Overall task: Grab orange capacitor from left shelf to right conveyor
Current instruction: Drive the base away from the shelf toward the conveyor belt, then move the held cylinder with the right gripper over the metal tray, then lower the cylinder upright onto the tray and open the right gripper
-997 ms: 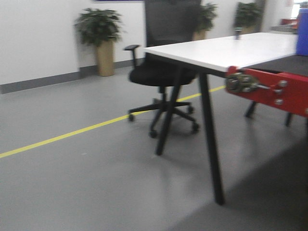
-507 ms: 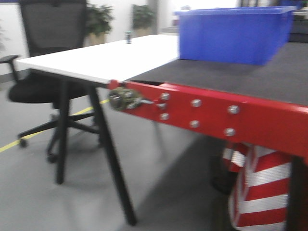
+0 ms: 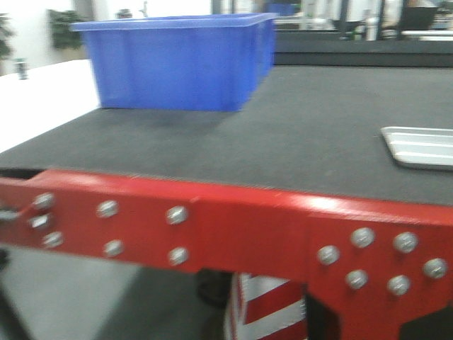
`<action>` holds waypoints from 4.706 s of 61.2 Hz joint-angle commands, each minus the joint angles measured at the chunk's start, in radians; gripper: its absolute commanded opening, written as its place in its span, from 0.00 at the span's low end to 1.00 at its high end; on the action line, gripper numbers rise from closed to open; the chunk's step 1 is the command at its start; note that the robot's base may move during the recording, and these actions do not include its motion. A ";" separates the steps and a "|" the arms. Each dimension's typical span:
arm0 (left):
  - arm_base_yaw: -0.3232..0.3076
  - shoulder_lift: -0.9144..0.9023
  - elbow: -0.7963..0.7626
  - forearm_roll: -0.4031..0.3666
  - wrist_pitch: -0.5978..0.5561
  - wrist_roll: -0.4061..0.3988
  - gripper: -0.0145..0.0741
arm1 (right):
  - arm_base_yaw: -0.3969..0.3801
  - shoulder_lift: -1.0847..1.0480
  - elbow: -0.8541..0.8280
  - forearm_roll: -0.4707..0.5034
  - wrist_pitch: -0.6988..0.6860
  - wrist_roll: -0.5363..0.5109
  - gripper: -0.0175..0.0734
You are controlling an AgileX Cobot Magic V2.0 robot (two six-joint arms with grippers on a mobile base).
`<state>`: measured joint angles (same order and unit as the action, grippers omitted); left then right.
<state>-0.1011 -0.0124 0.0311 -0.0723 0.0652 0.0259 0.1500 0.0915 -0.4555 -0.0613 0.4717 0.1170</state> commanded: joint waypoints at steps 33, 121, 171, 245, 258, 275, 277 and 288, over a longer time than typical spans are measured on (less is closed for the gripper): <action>0.033 -0.012 -0.005 -0.002 -0.090 -0.001 0.02 | -0.005 0.013 -0.029 -0.014 -0.096 -0.006 0.34; 0.033 -0.012 -0.005 -0.002 -0.090 -0.001 0.02 | -0.005 0.241 -0.126 -0.014 -0.171 -0.006 0.34; 0.033 -0.012 -0.005 -0.002 -0.090 -0.001 0.02 | -0.006 1.225 0.017 -0.055 -1.306 -0.024 0.34; 0.033 -0.012 -0.005 -0.002 -0.090 -0.001 0.02 | -0.007 1.621 0.056 -0.057 -1.613 -0.024 0.89; 0.033 -0.012 -0.005 -0.002 -0.090 -0.001 0.02 | -0.007 1.509 0.056 -0.057 -1.497 -0.013 0.89; 0.033 -0.012 -0.005 -0.002 -0.090 -0.001 0.02 | -0.007 1.156 0.048 -0.057 -1.145 -0.008 0.89; 0.033 -0.012 -0.005 -0.002 -0.090 -0.001 0.02 | -0.007 1.106 0.048 -0.057 -1.099 -0.008 0.89; 0.033 -0.012 -0.005 -0.002 -0.090 -0.001 0.02 | -0.007 0.846 0.033 -0.056 -0.857 -0.003 0.84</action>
<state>-0.0685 -0.0124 0.0311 -0.0723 0.0652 0.0259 0.1500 1.0497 -0.3824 -0.1079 -0.4171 0.1093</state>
